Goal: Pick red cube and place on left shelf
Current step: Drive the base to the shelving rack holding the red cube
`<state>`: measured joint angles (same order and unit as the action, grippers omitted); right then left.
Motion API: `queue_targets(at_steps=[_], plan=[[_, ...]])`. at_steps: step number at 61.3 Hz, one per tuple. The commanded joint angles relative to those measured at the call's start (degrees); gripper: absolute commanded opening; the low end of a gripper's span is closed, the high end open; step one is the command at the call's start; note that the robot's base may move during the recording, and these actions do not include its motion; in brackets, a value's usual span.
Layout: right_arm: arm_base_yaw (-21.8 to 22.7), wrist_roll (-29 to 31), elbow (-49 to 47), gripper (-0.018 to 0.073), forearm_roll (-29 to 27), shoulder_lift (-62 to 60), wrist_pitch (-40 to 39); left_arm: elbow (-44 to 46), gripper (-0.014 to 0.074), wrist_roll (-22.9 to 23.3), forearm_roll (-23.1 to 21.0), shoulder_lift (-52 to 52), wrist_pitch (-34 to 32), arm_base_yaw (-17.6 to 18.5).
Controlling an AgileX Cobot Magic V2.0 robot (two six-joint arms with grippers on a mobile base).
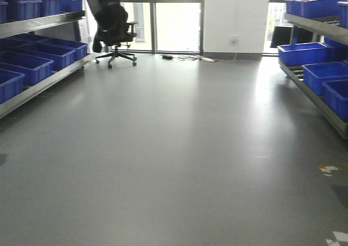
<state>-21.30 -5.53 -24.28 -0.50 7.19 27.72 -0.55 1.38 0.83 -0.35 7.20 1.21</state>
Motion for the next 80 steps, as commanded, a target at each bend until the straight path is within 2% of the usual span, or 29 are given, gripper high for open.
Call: queue_targets(at_steps=[1,80], plan=[[0.3,0.5,-1.5,0.0139,0.5,0.6,-5.3,-1.3,0.0101,0.0,-0.4,-0.9,-5.0,0.1],[0.3,0.5,-1.5,0.0139,0.5,0.6,-5.3,-1.3,0.0101,0.0,-0.4,-0.9,-5.0,0.1]])
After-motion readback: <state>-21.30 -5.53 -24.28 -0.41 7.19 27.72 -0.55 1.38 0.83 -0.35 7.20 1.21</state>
